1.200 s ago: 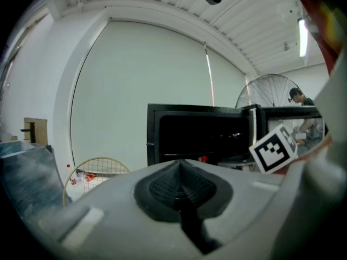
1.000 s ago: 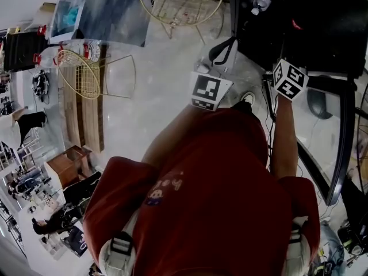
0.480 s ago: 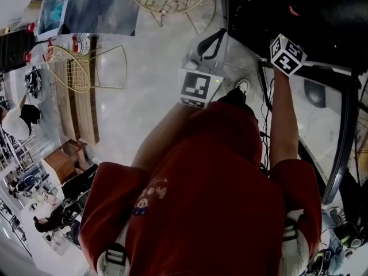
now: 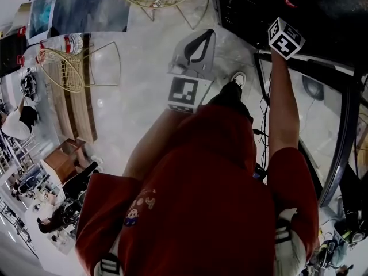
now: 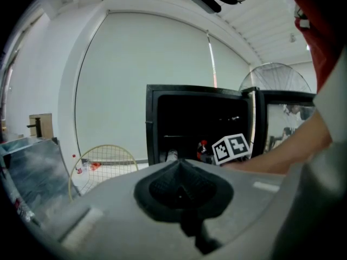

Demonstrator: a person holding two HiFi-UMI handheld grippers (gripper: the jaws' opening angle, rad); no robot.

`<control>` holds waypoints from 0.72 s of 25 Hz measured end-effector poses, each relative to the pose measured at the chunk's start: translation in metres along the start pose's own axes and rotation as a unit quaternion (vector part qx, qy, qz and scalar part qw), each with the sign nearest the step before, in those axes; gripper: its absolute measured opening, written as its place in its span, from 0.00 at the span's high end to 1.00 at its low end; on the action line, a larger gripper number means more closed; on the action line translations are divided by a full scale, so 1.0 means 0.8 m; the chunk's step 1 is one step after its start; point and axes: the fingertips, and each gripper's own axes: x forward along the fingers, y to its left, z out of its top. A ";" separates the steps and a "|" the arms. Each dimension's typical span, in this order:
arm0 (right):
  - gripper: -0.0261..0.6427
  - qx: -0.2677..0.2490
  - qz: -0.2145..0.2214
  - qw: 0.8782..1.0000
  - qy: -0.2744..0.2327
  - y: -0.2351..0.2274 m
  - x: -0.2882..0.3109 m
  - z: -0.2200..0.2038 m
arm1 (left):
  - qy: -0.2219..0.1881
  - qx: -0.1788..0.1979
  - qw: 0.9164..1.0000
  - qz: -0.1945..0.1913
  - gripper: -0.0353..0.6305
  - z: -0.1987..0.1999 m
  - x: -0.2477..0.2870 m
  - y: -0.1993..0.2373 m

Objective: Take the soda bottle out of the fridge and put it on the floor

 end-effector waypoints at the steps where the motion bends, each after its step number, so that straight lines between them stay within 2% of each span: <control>1: 0.47 0.006 -0.001 1.000 0.002 -0.002 0.006 -0.002 | 0.003 -0.001 1.000 0.001 0.95 -0.002 -0.001 0.000; 8: 0.43 0.009 -0.014 1.000 0.009 -0.017 0.033 -0.002 | 0.022 -0.008 1.000 0.009 0.95 -0.023 -0.011 0.009; 12: 0.43 0.024 -0.003 1.000 0.008 -0.020 0.050 -0.008 | 0.037 -0.013 0.999 0.015 0.95 -0.039 -0.017 0.013; 18: 0.43 0.016 -0.001 1.000 0.013 -0.027 0.067 -0.005 | 0.048 -0.010 0.999 0.018 0.95 -0.052 -0.020 0.011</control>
